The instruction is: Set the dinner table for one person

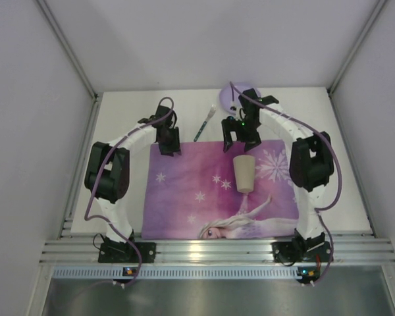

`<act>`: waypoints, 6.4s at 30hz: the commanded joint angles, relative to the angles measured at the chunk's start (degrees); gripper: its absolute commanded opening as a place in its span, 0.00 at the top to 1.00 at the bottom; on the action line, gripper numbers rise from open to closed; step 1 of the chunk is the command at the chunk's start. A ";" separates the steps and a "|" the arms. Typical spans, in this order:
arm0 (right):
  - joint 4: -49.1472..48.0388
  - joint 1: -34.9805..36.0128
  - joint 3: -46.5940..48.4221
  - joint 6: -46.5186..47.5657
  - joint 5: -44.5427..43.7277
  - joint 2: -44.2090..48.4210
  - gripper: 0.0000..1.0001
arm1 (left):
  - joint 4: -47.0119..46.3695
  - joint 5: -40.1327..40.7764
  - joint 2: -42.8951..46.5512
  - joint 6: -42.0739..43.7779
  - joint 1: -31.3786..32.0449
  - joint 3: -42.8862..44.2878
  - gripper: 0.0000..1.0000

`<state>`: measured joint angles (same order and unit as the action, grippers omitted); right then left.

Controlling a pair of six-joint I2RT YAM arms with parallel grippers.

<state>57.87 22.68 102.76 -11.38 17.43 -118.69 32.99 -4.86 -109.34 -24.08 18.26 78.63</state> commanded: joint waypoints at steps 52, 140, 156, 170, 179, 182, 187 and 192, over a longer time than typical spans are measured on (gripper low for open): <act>6.11 2.64 -4.88 -4.79 -6.84 29.23 1.00 | -2.58 -1.02 -0.08 -0.53 -0.33 0.12 0.60; -15.85 2.11 -17.33 -7.78 -43.45 38.01 0.15 | 2.68 9.03 -34.71 15.98 8.19 44.60 0.43; -20.95 1.76 -14.96 -4.36 -30.19 31.79 0.16 | 4.10 20.33 -29.02 15.12 7.93 45.02 1.00; -15.95 2.55 17.37 -9.63 -21.04 -6.86 0.21 | 6.20 17.61 4.03 5.27 4.94 22.91 1.00; -12.60 3.25 24.33 -12.70 -26.12 -17.71 0.32 | 10.96 12.87 24.49 -2.10 5.56 -2.75 1.00; -13.74 3.34 22.84 -13.49 -27.27 -18.15 0.35 | 8.76 9.71 30.74 -3.60 5.91 -12.66 1.00; -14.62 3.60 23.19 -14.55 -28.24 -19.91 0.41 | 4.90 8.12 34.45 -6.33 6.52 -24.03 1.00; -13.49 4.39 24.24 -15.61 -30.17 -21.84 0.46 | 3.84 8.29 32.70 -9.32 6.70 -27.91 1.00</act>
<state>44.16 25.32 124.27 -25.63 -10.28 -139.17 41.19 3.97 -77.41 -30.41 24.80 51.68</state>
